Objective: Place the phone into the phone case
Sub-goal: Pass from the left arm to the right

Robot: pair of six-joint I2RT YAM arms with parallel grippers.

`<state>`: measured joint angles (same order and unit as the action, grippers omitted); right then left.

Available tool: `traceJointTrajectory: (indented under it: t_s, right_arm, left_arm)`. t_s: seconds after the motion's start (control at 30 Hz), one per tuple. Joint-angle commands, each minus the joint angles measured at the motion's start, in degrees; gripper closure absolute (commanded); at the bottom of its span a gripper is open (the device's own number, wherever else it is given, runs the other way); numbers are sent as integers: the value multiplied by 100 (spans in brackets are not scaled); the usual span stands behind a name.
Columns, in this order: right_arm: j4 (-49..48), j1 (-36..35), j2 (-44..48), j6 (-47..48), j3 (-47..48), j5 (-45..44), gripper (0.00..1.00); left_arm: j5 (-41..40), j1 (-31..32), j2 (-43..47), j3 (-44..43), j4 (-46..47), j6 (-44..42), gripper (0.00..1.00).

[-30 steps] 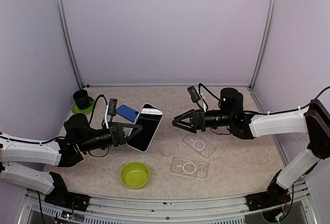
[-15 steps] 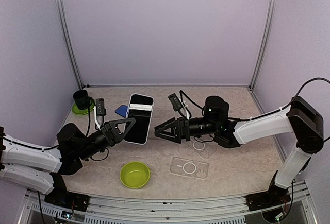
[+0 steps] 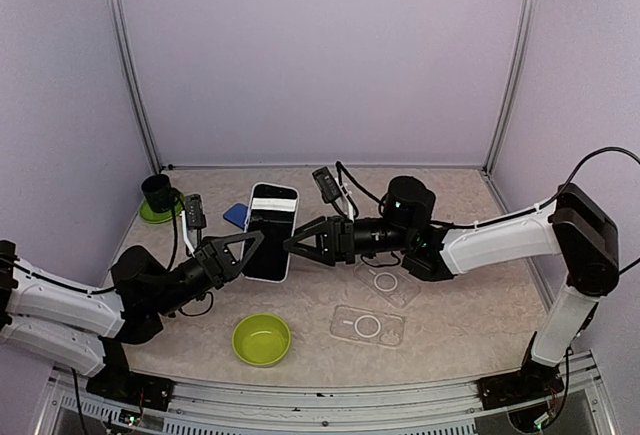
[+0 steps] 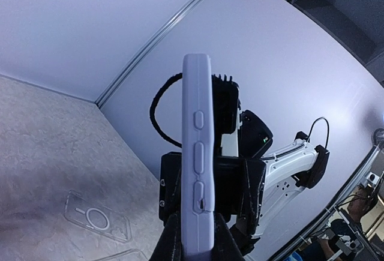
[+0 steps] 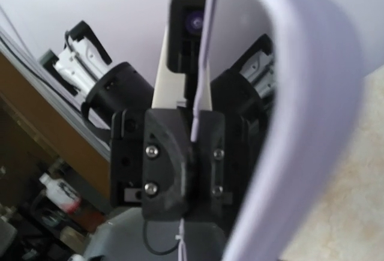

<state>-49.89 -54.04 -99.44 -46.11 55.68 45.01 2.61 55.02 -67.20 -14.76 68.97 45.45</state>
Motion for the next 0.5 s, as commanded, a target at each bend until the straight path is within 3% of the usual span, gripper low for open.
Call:
traceJointTrajectory:
  t_s: [0.0,0.13,0.2,0.3,0.47]
  right_arm:
    - [-211,-104,-161,-52,196,127,58]
    - [-330,-115,-172,-128,200,171,90]
    - [-347,-115,-156,-143,206,179,100]
    - [-348,-115,-102,-152,189,184,100]
    - [82,96,182,-126,159,226,100]
  left_arm:
    - [-104,73,-29,-18,694,-32,100]
    - [-112,93,-111,-18,772,-36,100]
    - [-126,112,-141,-33,775,-55,100]
    - [-89,129,-225,-68,767,-54,97]
    - [-23,147,-246,-159,407,-111,63]
